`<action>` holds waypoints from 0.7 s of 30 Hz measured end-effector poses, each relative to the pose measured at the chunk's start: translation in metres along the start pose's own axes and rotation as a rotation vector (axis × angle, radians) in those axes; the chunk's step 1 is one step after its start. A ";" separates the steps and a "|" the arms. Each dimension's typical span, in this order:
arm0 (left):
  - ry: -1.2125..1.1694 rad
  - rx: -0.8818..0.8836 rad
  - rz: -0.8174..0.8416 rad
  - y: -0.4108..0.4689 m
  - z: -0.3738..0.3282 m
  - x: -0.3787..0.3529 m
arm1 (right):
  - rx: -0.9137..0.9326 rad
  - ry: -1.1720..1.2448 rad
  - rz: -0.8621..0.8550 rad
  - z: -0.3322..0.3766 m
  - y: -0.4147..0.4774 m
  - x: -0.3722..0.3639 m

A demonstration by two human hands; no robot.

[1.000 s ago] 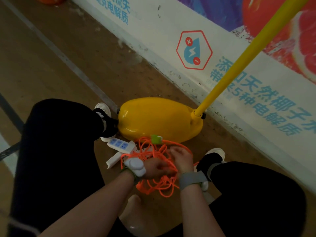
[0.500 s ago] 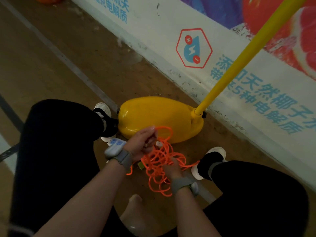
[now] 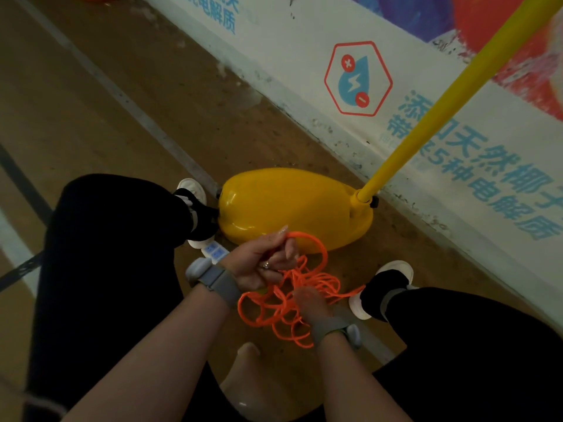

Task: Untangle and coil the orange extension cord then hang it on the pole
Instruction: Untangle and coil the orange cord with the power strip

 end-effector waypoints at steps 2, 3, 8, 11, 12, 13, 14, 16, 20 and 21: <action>-0.124 -0.052 0.050 0.000 -0.007 -0.002 | 0.005 0.023 -0.029 -0.006 0.007 -0.004; -0.188 -0.070 0.066 -0.001 -0.010 -0.003 | 0.013 0.044 -0.068 -0.009 0.009 -0.003; -0.294 -0.027 0.079 -0.004 -0.003 -0.006 | -0.050 0.239 -0.181 -0.031 0.044 -0.011; -0.346 0.001 0.106 -0.006 0.006 -0.008 | -0.085 0.291 -0.234 -0.064 0.084 -0.018; -0.361 -0.005 0.108 -0.006 0.006 -0.007 | -0.107 0.359 -0.268 -0.063 0.080 -0.014; -0.371 -0.020 0.101 -0.006 0.004 -0.005 | -0.129 0.425 -0.259 -0.051 0.063 -0.010; -0.372 -0.044 0.081 -0.005 0.002 -0.001 | -0.139 0.460 -0.218 -0.034 0.044 -0.007; -0.364 -0.095 0.022 -0.005 -0.002 0.008 | -0.129 0.465 -0.144 -0.011 0.022 -0.002; -0.359 -0.119 -0.043 -0.006 0.001 0.018 | -0.022 0.382 -0.088 0.018 0.010 0.007; -0.355 -0.119 -0.039 -0.006 0.001 0.017 | -0.011 0.340 -0.050 0.019 0.008 0.005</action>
Point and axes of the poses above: each hand's wrist, its own y-axis towards the middle knuckle, its own x-axis out of the back of the hand, z = x × y, the point moved 7 cm from there along y, towards the middle knuckle
